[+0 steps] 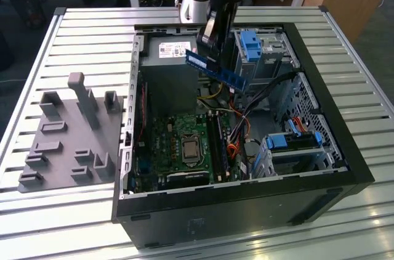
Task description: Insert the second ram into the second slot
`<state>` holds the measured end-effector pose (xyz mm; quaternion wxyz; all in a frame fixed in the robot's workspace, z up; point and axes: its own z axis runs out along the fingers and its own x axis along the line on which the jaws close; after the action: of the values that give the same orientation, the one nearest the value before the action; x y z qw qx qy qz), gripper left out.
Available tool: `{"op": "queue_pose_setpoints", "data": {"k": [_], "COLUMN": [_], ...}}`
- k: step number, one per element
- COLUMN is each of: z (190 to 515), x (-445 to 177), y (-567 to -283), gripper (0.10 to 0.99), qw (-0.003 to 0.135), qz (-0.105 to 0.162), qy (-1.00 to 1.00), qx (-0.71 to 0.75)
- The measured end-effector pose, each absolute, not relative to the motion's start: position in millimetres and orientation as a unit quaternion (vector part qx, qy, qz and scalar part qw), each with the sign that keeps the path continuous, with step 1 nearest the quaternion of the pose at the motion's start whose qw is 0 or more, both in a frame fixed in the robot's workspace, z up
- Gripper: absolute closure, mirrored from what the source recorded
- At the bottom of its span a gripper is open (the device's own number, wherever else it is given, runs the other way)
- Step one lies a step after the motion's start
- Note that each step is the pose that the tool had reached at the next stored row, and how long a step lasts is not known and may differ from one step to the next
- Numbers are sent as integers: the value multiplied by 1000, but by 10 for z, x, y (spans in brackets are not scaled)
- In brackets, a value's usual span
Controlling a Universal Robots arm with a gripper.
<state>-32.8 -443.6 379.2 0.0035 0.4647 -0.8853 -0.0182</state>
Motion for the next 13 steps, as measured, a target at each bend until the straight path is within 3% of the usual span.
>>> {"op": "queue_pose_setpoints", "data": {"k": [13], "z": [3786], "x": [-328], "y": [-4436], "gripper": [953], "qw": [3], "qz": [-18], "qy": [-911], "qx": [413]}}
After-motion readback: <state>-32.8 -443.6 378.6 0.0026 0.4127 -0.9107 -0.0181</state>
